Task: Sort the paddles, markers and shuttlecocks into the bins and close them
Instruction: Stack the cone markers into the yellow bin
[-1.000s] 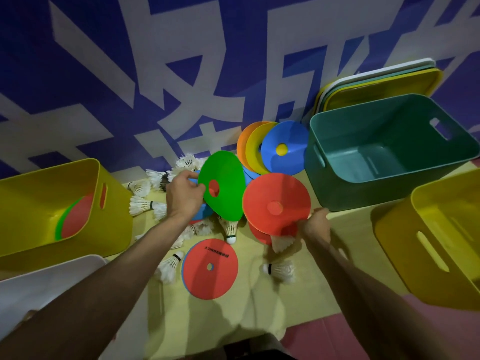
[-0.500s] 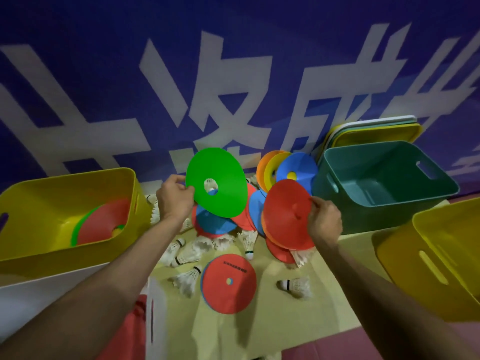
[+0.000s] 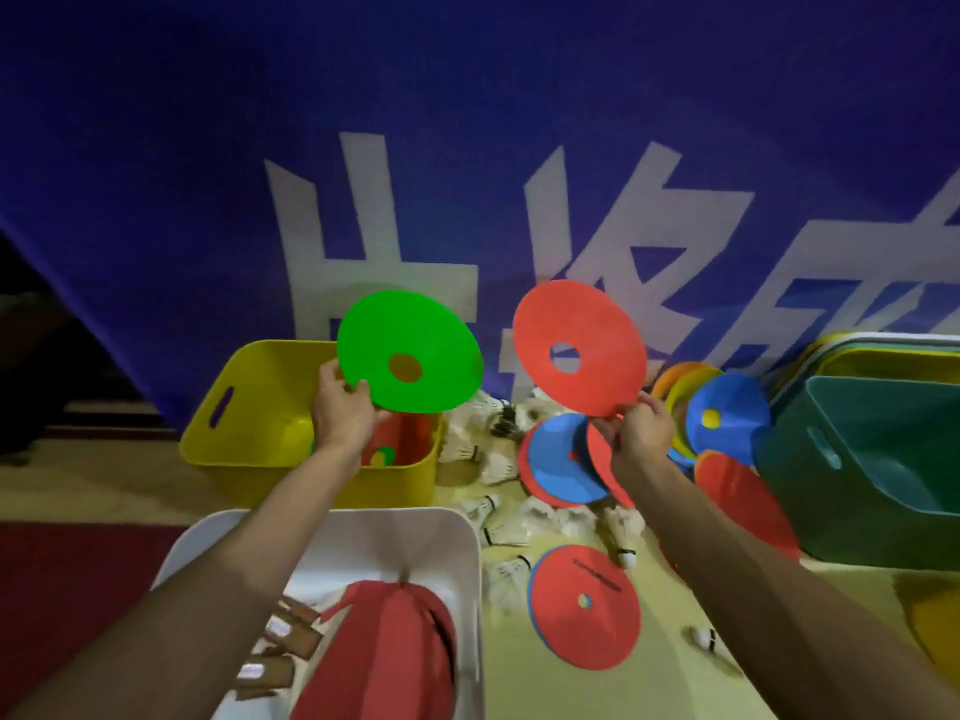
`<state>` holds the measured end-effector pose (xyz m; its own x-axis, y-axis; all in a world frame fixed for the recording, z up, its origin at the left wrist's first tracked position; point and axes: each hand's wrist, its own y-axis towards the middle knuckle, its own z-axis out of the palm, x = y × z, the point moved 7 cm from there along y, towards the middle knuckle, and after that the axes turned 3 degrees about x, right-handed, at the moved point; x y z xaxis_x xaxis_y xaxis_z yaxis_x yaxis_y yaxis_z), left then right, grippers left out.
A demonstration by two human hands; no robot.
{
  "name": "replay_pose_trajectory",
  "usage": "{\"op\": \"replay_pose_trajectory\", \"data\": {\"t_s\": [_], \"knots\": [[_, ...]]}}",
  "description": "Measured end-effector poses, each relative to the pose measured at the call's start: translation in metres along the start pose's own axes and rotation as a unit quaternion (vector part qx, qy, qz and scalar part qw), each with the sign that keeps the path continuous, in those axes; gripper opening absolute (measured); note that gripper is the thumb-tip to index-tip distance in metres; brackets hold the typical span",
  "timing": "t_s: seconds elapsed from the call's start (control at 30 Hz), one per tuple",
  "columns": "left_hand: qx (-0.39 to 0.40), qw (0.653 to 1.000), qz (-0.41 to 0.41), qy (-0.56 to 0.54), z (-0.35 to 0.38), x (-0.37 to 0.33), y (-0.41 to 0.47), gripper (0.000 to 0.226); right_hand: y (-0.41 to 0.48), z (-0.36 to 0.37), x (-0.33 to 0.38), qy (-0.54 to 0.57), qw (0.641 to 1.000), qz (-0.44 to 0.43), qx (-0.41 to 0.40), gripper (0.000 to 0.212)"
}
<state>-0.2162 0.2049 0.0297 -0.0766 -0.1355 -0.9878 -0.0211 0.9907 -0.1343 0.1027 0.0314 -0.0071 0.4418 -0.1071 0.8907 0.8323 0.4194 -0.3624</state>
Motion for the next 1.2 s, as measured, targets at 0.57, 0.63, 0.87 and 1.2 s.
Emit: {"op": "replay_pose_trajectory", "data": {"t_s": [0.57,0.63,0.87,1.2], "knots": [[0.112,0.977,-0.175,0.041,-0.044,0.066,0.064,0.047,-0.067,0.109,-0.049,-0.031,0.982,0.082,0.165,0.036],[0.113,0.977,-0.175,0.045,-0.047,0.067,0.063,0.051,-0.070,0.114,-0.049,-0.069,0.982,0.066,0.162,0.037],[0.038,0.994,-0.098,0.039,-0.089,0.044,0.068,0.048,-0.087,0.154,-0.069,-0.104,0.970,0.072,0.206,0.038],[0.066,0.996,-0.035,0.051,-0.084,0.015,0.045,0.032,-0.068,0.158,-0.097,-0.258,0.931,0.074,0.246,0.041]]}}
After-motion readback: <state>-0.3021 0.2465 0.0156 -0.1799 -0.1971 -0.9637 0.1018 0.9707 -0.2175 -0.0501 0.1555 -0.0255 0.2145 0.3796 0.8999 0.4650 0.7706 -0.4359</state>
